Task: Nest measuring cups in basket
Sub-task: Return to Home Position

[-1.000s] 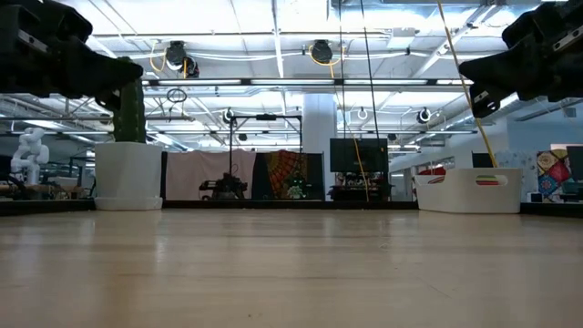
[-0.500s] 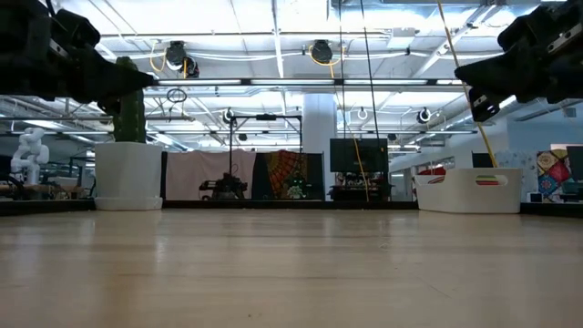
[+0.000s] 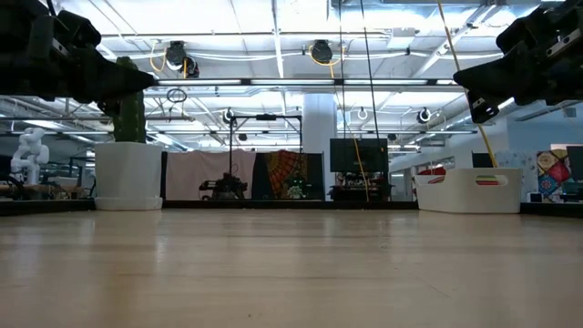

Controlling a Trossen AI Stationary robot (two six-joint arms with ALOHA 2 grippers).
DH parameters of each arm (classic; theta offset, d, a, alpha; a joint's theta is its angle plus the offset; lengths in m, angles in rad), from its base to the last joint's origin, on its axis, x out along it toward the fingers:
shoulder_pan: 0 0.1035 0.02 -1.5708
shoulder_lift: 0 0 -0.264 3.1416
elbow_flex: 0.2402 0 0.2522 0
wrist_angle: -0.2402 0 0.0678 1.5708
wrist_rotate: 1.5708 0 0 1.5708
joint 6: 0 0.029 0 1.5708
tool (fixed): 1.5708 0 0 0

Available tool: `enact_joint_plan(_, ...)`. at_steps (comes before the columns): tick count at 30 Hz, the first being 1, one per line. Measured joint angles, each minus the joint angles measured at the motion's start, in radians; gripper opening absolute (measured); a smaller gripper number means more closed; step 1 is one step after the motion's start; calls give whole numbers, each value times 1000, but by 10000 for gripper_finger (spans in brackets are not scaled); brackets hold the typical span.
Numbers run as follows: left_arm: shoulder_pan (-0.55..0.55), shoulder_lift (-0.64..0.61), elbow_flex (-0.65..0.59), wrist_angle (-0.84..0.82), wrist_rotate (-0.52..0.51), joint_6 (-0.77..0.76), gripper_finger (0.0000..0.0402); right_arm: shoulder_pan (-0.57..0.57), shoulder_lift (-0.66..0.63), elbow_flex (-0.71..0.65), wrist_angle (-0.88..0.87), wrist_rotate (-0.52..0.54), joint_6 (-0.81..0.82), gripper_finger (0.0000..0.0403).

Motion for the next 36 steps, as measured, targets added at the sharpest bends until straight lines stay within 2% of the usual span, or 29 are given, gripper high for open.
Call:
enact_joint_plan(5,0,0,0,0,0,0,33,0,0,0,0,0,1,0)
enact_joint_plan(10,0,0,0,1,0,-2,33,0,0,0,0,0,76,0)
enact_joint_plan(36,0,0,1,2,0,-2,33,0,0,0,0,0,76,0)
